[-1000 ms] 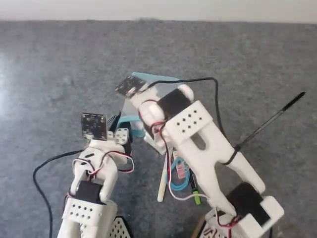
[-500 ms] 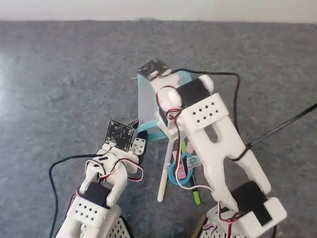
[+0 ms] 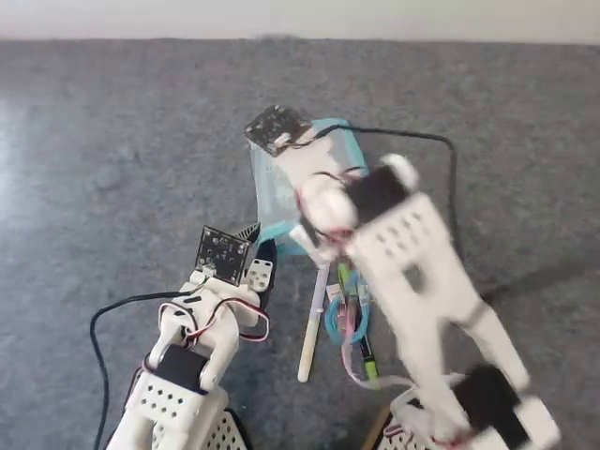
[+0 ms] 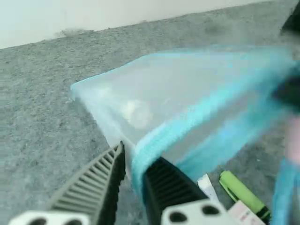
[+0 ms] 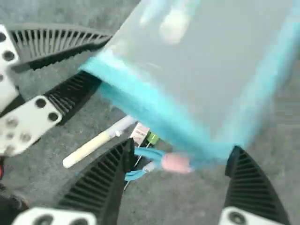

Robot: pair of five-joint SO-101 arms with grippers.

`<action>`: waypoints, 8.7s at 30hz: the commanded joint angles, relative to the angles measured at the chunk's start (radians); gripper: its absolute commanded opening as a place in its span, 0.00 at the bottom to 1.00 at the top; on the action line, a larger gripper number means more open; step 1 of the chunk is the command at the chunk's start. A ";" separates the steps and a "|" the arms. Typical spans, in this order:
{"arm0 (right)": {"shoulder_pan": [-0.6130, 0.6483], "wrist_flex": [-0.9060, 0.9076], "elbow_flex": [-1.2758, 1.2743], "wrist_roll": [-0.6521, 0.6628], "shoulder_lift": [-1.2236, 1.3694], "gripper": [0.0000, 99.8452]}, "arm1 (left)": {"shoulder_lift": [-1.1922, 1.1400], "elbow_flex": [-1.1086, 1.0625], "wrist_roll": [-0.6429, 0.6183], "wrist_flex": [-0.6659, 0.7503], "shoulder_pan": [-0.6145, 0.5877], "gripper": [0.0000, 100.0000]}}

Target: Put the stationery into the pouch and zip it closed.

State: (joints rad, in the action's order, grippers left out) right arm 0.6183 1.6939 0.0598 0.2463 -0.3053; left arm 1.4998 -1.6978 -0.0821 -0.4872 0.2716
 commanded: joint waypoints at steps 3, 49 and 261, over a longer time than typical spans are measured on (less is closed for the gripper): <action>0.004 -0.013 -0.186 0.146 -0.418 0.31 | 0.006 0.077 -0.043 0.009 -0.041 0.01; 0.081 -0.395 -0.970 -0.037 -0.147 0.31 | 0.005 0.232 -0.106 -0.054 -0.632 0.01; 0.102 0.091 0.083 -0.011 0.133 0.01 | 0.008 0.108 -0.038 -0.025 -0.298 0.01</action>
State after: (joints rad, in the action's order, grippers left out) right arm 0.7027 1.7522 0.0077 0.2509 -0.3007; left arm 1.4998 -1.6011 -0.1266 -0.5409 -0.0368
